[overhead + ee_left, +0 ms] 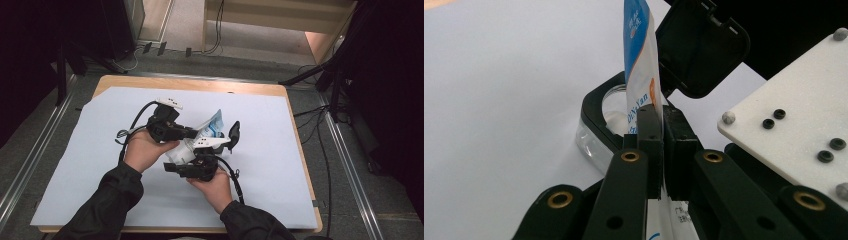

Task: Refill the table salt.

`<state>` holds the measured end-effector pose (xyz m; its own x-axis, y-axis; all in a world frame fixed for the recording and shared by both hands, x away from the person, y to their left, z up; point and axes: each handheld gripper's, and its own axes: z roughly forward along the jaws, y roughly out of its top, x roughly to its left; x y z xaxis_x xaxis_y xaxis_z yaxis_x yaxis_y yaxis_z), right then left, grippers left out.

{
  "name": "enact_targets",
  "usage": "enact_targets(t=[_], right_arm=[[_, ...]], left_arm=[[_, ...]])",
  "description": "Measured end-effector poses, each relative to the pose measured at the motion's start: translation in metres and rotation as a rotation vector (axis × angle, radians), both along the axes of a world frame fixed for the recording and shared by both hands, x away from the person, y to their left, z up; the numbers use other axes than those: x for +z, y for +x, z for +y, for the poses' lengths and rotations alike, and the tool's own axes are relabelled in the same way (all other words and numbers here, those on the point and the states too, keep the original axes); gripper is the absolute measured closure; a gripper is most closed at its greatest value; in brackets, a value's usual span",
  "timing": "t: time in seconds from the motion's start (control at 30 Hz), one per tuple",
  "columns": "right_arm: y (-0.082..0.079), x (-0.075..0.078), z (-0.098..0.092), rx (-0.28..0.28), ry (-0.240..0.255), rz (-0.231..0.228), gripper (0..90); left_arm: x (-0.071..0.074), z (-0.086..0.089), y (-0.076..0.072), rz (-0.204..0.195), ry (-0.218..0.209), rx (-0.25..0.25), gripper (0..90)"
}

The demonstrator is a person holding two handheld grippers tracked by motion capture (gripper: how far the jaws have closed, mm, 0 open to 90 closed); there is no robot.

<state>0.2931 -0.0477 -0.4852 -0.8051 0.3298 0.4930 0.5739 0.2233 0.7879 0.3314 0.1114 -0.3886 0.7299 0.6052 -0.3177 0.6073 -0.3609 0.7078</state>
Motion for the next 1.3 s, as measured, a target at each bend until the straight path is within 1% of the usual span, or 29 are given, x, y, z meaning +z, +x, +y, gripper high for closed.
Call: enact_targets(t=[0.3,0.7,0.87,1.13,1.17,1.3], right_arm=[[0.0007,-0.0004,0.0,0.0,0.001,0.002,55.5],[0.0017,0.0002,-0.0009,-0.003,0.005,0.005,55.7],[0.0024,0.0002,-0.0016,0.0,0.017,0.014,55.8],[0.0023,0.0009,-0.0021,-0.004,0.016,0.014,55.8],[0.0024,0.0011,-0.0024,-0.007,0.014,0.014,55.9],[0.0028,0.0006,-0.0024,-0.003,0.012,0.018,55.9]], left_arm=[[-0.0001,0.0,0.0003,-0.002,0.003,-0.001,88.9],[-0.0001,-0.0002,0.0,-0.003,-0.006,-0.002,88.6],[-0.0001,-0.0005,0.0,-0.003,-0.008,-0.003,88.3],[-0.0005,-0.0012,0.0003,-0.002,-0.012,-0.003,88.2],[-0.0008,-0.0019,0.0005,-0.003,-0.003,-0.004,88.2],[-0.0015,-0.0024,0.0007,0.0,-0.005,-0.005,88.2]])
